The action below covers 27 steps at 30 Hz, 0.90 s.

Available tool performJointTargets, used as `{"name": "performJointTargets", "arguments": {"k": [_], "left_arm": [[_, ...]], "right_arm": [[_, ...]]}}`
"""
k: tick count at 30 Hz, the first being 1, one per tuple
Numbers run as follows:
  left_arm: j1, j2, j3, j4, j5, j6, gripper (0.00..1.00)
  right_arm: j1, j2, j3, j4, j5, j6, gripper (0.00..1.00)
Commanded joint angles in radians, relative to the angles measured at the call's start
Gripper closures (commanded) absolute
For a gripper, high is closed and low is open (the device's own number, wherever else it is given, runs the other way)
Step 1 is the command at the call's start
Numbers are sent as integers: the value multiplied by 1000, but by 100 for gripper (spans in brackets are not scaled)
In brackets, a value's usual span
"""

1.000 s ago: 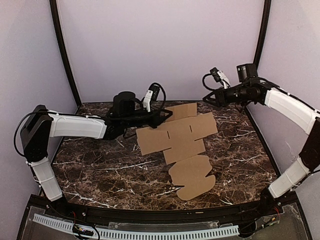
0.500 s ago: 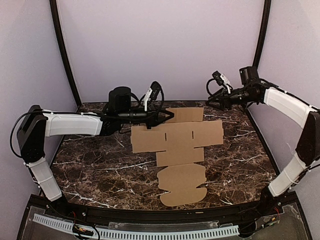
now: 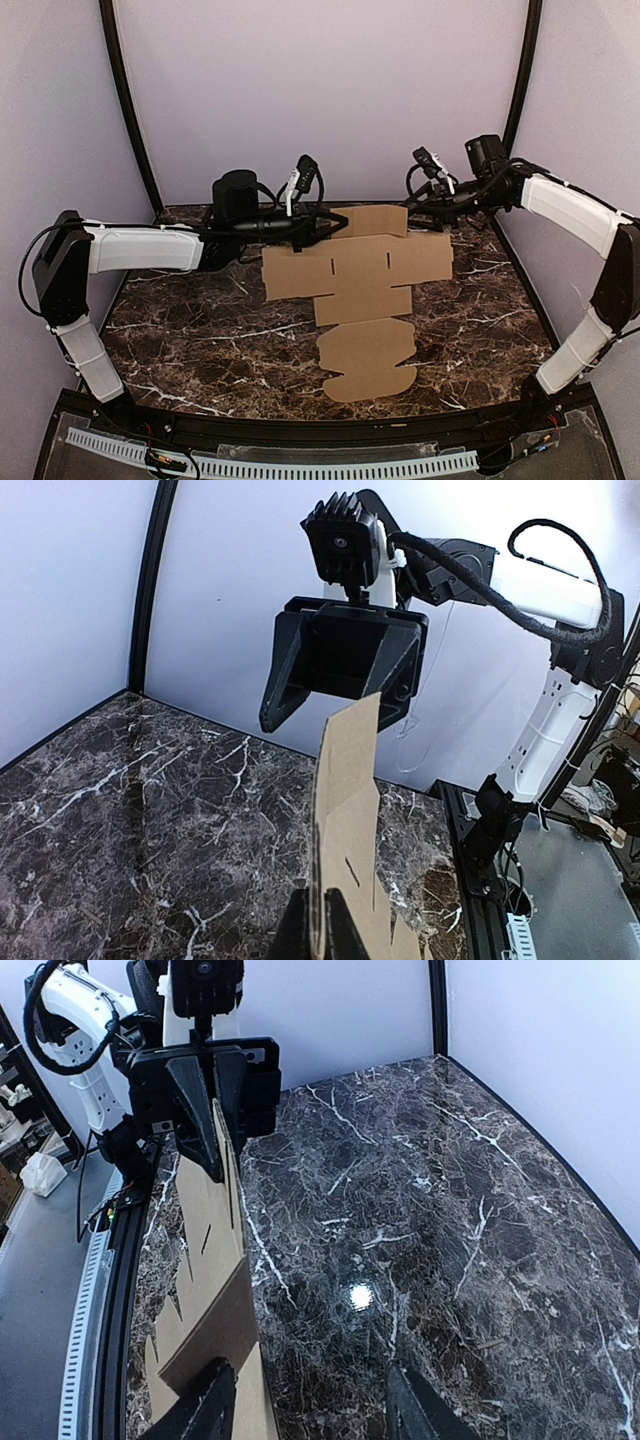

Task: Fold the paper box

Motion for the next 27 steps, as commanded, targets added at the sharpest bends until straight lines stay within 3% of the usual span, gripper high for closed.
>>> {"name": "performJointTargets", "arguments": {"k": [1,14,19,24,27], "left_arm": [[-2,-3,10,45,13,-31,99],[-4,14,17,70,31,-57,99],[-4,19,14,77,49,-62,99],[-4,19,10,66,68,-61,99],[-4,23,16,52,91,-58,99]], "right_arm": [[19,-14,-11,5,-68,-7,49],[111,36,-9,59,-118,68,46],[112,70,14,80,-144,108,63],[111,102,36,82,-184,115,91],[114,114,43,81,-197,119,100]]}}
